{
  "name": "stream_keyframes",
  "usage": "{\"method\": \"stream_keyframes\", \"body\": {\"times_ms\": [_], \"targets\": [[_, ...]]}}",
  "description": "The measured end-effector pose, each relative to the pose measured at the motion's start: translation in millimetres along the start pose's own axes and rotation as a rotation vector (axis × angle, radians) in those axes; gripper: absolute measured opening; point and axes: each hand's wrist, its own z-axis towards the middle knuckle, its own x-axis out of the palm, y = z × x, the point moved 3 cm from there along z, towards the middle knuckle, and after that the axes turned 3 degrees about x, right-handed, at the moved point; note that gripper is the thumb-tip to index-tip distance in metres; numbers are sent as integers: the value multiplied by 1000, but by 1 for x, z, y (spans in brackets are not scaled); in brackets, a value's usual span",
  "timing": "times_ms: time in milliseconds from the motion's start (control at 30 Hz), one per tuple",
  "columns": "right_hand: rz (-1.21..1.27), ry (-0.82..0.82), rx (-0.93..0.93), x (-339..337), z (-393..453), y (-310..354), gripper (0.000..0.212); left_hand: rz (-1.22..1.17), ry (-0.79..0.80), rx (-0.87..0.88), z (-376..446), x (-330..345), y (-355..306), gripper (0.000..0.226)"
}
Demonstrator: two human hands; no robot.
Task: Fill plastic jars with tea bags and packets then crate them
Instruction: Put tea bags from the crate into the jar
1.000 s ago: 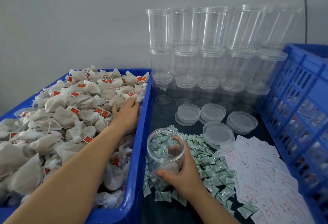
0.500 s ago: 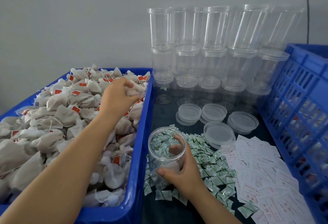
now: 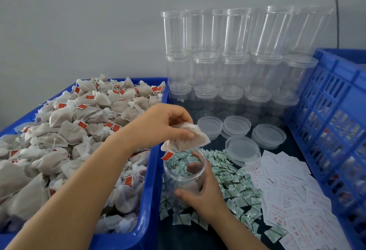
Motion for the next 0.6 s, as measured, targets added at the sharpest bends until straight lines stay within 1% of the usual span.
{"method": "stream_keyframes", "body": {"times_ms": [100,167,300,433,600], "targets": [[-20,-12,-8,0,1,-2,90,78,90,-25,0,5,3,13],[-16,-12,-28,0,1,-1,86,95,119,-43,0,9,5,13],[5,8,-94,0,1,5,70,127,147,-42,0,13,3,12],[34,-10,-73,1,3,5,70,128,169,-30,-1,18,1,12],[41,-4,-66,0,4,2,66,128,183,-14,0,22,1,14]]}}
